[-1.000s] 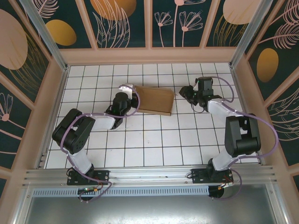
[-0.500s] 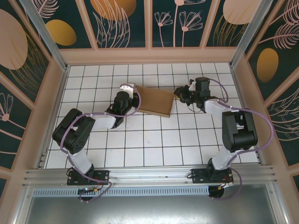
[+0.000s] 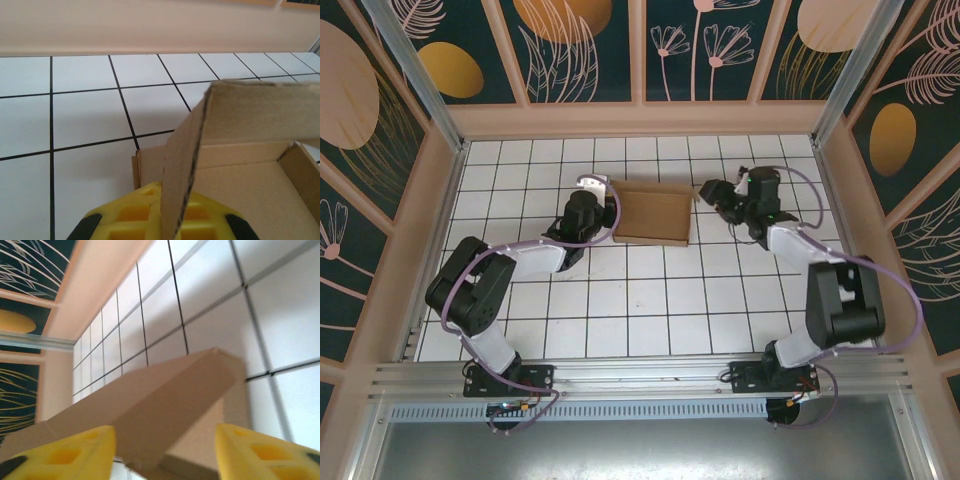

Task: Fold the paper box

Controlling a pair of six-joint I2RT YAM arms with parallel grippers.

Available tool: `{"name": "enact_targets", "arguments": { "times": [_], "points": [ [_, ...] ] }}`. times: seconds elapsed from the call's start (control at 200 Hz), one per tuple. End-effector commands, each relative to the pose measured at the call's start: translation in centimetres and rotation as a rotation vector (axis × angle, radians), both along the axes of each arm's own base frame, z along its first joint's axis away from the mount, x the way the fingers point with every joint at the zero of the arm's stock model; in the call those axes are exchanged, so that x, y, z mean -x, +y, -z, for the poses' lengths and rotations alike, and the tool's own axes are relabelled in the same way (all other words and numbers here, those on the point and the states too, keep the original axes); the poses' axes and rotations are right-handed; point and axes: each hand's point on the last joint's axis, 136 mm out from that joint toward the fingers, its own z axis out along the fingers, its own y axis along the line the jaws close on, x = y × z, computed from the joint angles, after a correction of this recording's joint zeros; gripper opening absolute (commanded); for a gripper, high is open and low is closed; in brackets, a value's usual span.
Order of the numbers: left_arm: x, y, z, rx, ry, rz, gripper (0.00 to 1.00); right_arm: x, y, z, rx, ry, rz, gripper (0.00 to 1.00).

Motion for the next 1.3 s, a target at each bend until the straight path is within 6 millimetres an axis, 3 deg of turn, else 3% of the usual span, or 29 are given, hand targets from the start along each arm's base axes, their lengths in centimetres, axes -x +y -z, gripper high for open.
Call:
{"name": "enact_targets", "arguments": {
  "times": [0.0, 0.09, 0.205, 0.34, 0.505, 0.846, 0.986, 1.116, 1.296],
  "points": [
    [0.7, -0.4, -0.5, -0.018, 0.019, 0.031, 0.00, 0.5, -4.5, -2.9, 0.223, -0.177, 0.101, 0.64],
    [0.7, -0.4, -0.1, -0.020, 0.030, 0.035, 0.00, 1.7, -5.3, -6.1, 0.339, -0.341, 0.089, 0.70],
    [0.6, -0.7, 0.1, -0.020, 0.044, 0.041, 0.00, 4.0, -2.9, -8.7, 0.458, -0.533, -0.143, 0.72],
    [0.5, -0.9, -0.2, -0.023, 0.049, 0.050, 0.00, 7.1, 0.6, -8.6, 0.638, -0.717, -0.442, 0.75],
    [0.6, -0.9, -0.1, -0.034, 0.051, 0.056, 0.00, 8.6, 2.4, -7.5, 0.818, -0.784, -0.695, 0.75],
    [0.7, -1.1, 0.0, -0.038, 0.046, 0.071, 0.00, 4.6, 3.2, -4.2, 0.971, -0.626, -0.904, 0.68],
    [0.7, -1.1, 0.0, -0.047, 0.043, 0.076, 0.00, 2.5, 3.5, -2.6, 1.014, -0.585, -0.909, 0.58],
    [0.8, -1.3, 0.0, -0.051, 0.042, 0.089, 0.00, 0.6, 3.4, -1.0, 1.054, -0.538, -0.904, 0.35],
    [0.9, -1.3, 0.0, -0.054, 0.043, 0.097, 0.00, -0.5, 3.6, 0.0, 1.067, -0.529, -0.922, 0.32]
  ]
}}
